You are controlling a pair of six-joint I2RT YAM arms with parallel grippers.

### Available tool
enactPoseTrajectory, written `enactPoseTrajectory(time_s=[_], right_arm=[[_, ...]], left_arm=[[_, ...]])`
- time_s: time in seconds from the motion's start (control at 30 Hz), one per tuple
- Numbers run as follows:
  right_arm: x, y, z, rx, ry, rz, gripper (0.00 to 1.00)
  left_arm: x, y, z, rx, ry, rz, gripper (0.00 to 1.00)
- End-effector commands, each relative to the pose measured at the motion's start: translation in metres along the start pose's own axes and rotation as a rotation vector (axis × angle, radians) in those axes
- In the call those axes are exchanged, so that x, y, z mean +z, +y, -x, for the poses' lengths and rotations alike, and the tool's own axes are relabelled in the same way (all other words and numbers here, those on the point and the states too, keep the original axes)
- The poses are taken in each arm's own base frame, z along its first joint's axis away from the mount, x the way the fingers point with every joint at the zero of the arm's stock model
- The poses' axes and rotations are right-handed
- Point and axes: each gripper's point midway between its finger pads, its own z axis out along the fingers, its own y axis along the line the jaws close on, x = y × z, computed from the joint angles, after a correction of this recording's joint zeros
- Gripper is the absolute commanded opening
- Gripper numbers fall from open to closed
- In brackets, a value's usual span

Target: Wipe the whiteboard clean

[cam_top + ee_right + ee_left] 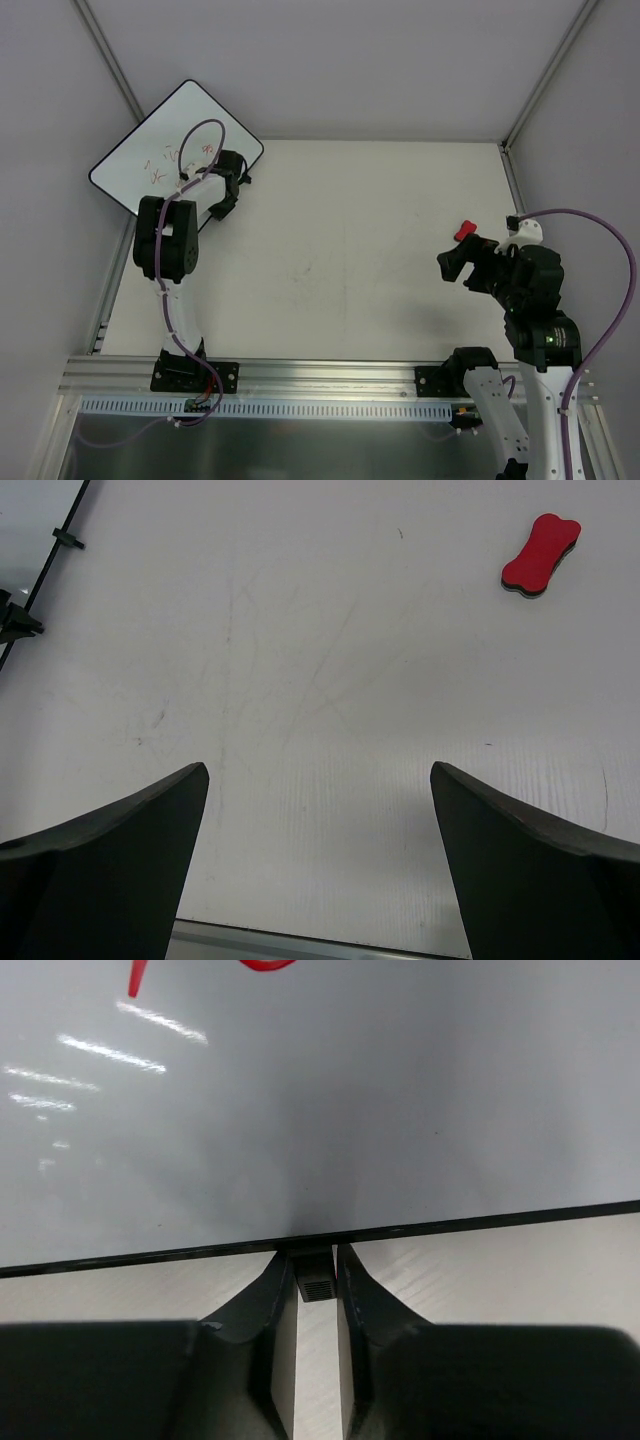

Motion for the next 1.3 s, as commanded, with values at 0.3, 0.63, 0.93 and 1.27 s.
enactPoseTrajectory(time_s=[0.3,0.63,0.93,1.27], right_arm=[[-0.004,0.003,0.002,-0.01,-0.009,0.017,0.99],[0.002,-0.007,0.001,-0.002,-0.02,-0.035,0.99],[0.012,-0.037,-0.004,0.064,-0.052,-0.192,0.99],[0.024,-0.077,-0.02,0.146,-0.03,-0.413,0.99]], left_arm=[[-0.025,0.002,-0.024,0.151,0.022,-0.053,0.0],[-0.084,0.008,-0.11,0.329,0.1,-0.189,0.0],[-0.141,0.036,-0.192,0.476,0.136,-0.31,0.0],[-0.193,0.054,-0.27,0.621,0.168,-0.441,0.0]])
